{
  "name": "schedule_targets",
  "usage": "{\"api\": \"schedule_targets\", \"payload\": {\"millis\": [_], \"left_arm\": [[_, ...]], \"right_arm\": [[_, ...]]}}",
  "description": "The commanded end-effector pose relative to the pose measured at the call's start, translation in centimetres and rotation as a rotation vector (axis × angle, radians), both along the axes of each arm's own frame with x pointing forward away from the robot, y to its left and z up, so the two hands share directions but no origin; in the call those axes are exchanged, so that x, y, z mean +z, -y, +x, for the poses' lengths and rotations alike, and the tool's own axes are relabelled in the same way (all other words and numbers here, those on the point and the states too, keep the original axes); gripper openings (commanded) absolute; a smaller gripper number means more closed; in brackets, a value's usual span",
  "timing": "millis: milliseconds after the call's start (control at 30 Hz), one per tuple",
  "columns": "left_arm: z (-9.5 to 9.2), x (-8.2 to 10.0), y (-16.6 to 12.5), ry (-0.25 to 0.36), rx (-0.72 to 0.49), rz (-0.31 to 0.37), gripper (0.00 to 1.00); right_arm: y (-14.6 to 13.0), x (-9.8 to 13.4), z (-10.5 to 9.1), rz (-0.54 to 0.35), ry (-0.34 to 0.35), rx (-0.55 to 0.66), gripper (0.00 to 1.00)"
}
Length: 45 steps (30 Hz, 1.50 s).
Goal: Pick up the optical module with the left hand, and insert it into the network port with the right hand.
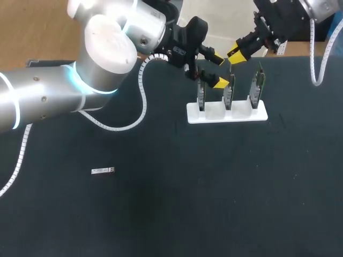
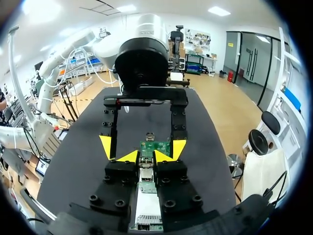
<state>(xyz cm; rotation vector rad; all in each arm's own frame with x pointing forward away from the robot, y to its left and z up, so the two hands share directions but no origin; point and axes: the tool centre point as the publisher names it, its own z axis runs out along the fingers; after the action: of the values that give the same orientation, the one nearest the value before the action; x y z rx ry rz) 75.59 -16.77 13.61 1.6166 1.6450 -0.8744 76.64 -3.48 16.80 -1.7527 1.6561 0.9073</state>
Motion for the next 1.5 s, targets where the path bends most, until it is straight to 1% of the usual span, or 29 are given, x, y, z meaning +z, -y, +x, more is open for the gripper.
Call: {"api": "schedule_targets", "payload": {"millis": [33, 533, 800, 1000, 1433, 1467, 1500], "left_arm": [[-0.19, 0.03, -0.01, 0.002, 0.005, 0.002, 1.0], [-0.19, 0.03, -0.01, 0.002, 0.005, 0.002, 1.0], [-0.19, 0.03, -0.01, 0.002, 0.005, 0.002, 1.0], [-0.19, 0.03, -0.01, 0.002, 0.005, 0.002, 1.0], [-0.19, 0.03, -0.01, 0.002, 0.005, 0.002, 1.0], [-0.19, 0.03, -0.01, 0.002, 0.005, 0.002, 1.0], [-0.19, 0.03, -0.01, 0.002, 0.005, 0.002, 1.0]], "right_arm": [[0.09, -0.37, 0.1, 0.0, -0.004, -0.002, 0.0], [0.12, 0.28, 0.11, 0.006, 0.015, 0.001, 0.0], [0.17, 0.08, 0.23, 0.009, 0.008, -0.004, 0.0], [0.16, -0.34, 0.22, 0.02, -0.012, -0.013, 0.0], [0.18, -0.59, 0.15, 0.018, -0.021, -0.019, 0.0], [0.18, -0.58, 0.14, 0.017, -0.02, -0.02, 0.02], [0.2, -0.56, 0.13, 0.018, -0.02, -0.024, 0.45]]}}
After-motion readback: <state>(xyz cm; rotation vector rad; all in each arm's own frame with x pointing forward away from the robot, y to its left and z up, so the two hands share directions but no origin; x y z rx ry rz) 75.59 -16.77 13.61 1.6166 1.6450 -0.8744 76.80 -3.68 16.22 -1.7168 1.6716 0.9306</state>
